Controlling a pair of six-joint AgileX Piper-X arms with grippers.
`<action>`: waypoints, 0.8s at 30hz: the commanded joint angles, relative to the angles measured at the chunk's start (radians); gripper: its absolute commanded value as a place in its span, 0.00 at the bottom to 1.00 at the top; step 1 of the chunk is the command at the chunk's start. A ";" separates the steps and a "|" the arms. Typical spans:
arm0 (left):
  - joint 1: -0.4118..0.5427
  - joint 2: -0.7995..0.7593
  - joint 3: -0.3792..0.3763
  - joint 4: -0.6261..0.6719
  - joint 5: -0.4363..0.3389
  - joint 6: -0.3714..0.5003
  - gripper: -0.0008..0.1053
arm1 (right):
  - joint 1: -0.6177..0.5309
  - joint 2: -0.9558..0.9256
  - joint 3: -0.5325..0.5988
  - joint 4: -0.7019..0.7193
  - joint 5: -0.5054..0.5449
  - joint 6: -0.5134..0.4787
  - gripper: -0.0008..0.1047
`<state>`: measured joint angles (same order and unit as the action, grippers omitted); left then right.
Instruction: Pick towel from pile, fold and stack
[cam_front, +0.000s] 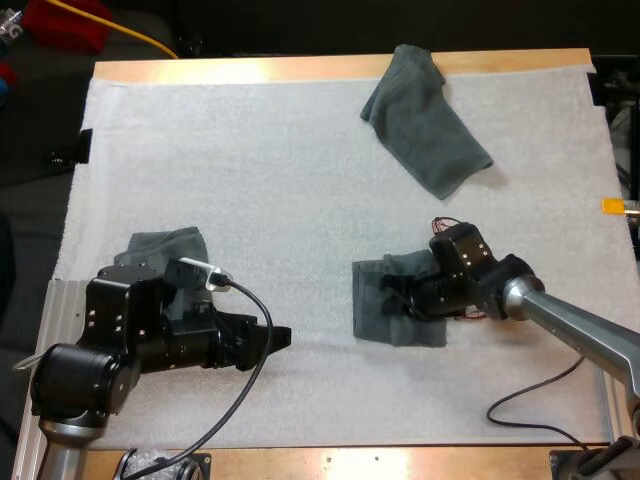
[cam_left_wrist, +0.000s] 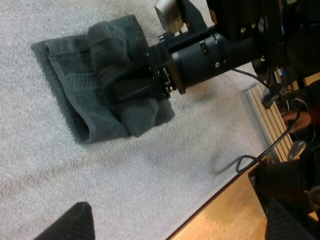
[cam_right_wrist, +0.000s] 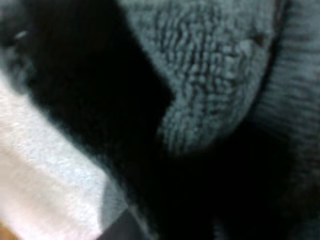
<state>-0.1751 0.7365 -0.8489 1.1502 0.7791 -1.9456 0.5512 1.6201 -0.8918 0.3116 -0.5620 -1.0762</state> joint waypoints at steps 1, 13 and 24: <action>-0.001 -0.005 -0.006 0.001 0.012 0.007 0.64 | 0.002 0.004 -0.006 -0.021 -0.040 0.003 0.39; -0.001 -0.005 -0.006 0.001 0.012 0.007 0.64 | 0.002 0.004 -0.049 -0.101 -0.212 0.003 0.59; -0.001 -0.005 -0.006 -0.001 0.012 0.007 0.64 | 0.085 0.008 -0.046 -0.038 -0.149 0.018 0.59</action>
<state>-0.1751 0.7365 -0.8489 1.1502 0.7791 -1.9456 0.6343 1.6227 -0.9368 0.2620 -0.7088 -1.0586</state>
